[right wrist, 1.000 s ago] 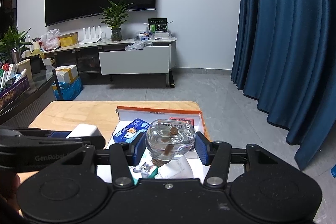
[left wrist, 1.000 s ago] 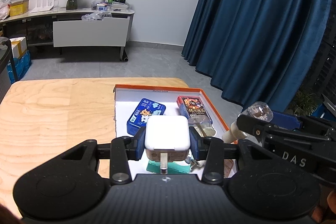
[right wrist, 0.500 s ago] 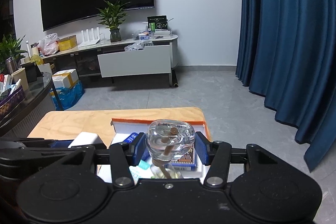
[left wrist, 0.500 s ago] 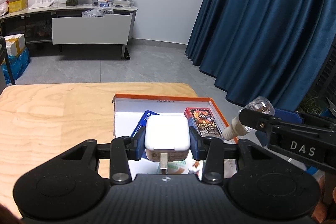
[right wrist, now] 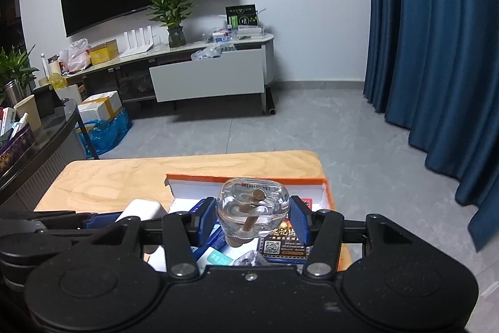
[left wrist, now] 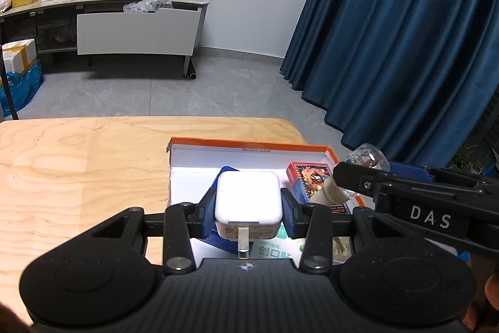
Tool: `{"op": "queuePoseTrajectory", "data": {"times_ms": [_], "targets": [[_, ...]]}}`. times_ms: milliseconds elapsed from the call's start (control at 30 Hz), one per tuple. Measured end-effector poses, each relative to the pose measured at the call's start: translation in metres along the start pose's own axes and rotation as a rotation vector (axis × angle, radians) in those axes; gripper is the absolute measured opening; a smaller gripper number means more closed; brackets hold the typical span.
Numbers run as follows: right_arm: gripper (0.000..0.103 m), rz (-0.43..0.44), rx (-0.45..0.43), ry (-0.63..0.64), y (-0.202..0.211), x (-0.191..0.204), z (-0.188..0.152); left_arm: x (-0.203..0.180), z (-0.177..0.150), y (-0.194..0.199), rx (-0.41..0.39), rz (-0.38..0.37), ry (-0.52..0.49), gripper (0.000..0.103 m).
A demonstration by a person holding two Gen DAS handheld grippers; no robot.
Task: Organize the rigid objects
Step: 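Open the right tool to release the glass bottle while the left tool releases the white charger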
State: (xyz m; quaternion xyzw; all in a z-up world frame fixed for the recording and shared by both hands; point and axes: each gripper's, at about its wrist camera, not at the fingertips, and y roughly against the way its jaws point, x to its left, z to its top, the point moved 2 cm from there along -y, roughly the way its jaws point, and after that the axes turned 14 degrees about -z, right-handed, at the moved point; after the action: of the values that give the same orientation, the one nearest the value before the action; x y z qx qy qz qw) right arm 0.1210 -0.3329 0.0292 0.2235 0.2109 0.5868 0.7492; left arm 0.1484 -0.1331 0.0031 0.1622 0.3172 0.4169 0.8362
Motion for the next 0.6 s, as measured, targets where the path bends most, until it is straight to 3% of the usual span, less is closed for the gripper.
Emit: {"op": "queuePoseTrajectory", "data": {"times_ms": [100, 600], "targets": [[0.070, 0.005, -0.013, -0.017, -0.002, -0.003, 0.001, 0.002, 0.001, -0.002, 0.004, 0.002, 0.004, 0.043], [0.078, -0.080, -0.116, -0.072, 0.047, -0.032, -0.013, -0.009, -0.011, 0.006, 0.019, -0.050, 0.006, 0.043]]}}
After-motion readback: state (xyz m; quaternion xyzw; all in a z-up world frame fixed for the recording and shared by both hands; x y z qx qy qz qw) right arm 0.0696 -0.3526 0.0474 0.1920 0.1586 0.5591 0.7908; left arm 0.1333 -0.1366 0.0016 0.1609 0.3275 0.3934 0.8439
